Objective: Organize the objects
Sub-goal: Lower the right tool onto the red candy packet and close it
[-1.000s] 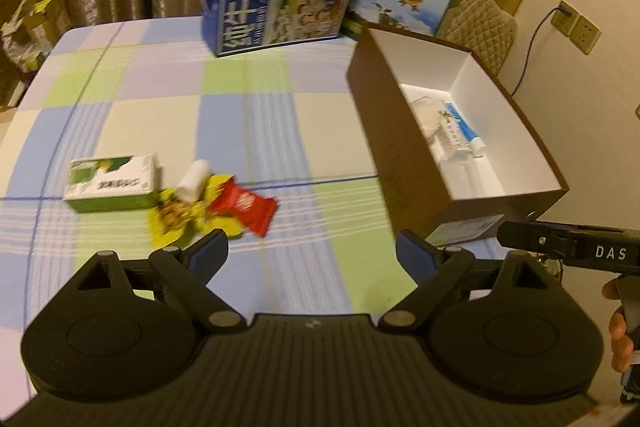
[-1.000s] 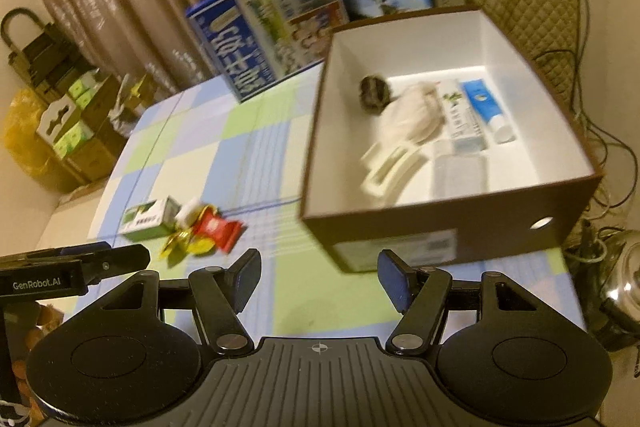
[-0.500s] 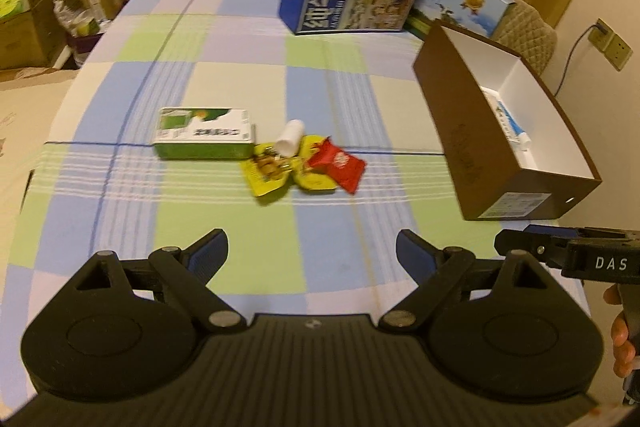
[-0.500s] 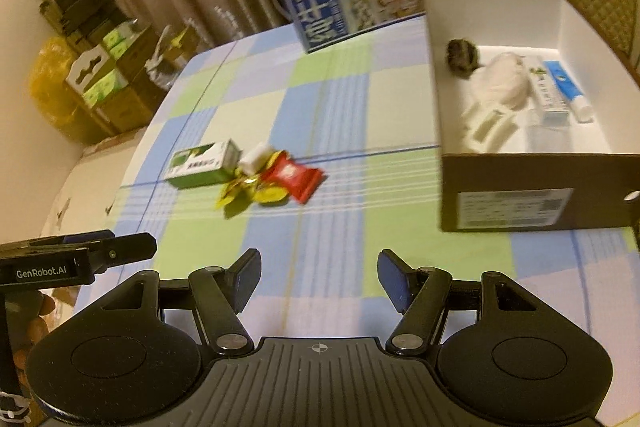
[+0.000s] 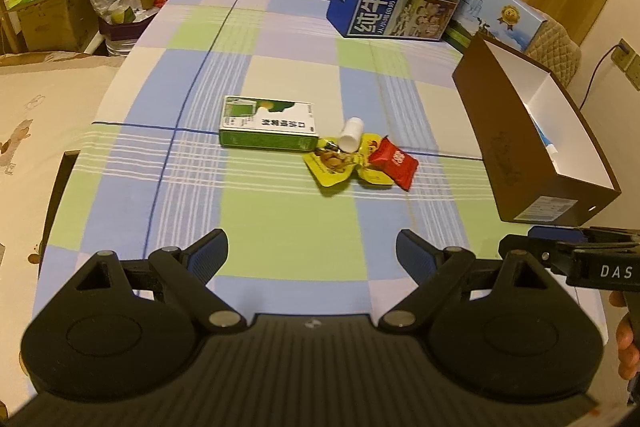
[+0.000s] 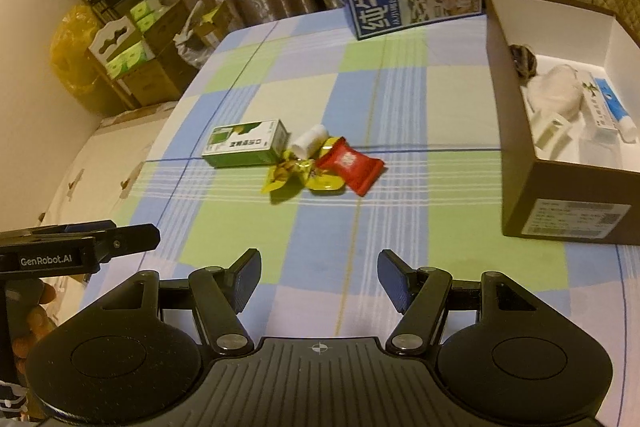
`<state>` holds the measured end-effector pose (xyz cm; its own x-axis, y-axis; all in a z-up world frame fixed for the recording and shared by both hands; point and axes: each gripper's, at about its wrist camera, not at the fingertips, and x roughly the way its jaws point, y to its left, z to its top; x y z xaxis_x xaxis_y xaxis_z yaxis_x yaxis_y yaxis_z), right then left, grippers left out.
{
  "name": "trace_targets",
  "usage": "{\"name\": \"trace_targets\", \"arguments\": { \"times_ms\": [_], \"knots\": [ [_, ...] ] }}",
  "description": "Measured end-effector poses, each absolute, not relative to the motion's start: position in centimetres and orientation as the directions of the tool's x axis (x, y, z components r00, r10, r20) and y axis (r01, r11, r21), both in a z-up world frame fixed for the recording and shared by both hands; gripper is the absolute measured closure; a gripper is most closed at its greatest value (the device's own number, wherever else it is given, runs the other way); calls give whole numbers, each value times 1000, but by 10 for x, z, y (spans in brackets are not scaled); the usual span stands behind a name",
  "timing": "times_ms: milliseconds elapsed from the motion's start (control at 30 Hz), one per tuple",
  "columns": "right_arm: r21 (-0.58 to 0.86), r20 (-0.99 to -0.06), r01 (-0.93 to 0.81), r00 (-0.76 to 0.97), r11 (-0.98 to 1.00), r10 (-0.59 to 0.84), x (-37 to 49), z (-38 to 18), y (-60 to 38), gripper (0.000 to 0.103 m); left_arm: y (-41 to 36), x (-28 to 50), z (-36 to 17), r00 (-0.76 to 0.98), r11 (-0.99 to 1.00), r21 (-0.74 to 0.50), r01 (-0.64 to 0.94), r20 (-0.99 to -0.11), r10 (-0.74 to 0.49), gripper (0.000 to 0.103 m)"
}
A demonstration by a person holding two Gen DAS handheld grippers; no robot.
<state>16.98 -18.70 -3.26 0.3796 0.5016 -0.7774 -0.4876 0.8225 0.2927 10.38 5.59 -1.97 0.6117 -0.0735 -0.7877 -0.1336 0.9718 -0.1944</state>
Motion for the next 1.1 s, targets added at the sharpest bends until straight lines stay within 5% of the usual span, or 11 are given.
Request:
{"name": "trace_targets", "arguments": {
  "times_ms": [1100],
  "knots": [
    [210,-805,-524,387,825,450,218,-72,-144,41,109,149,-52,575,969,-170,-179,-818,-37,14]
  ]
}}
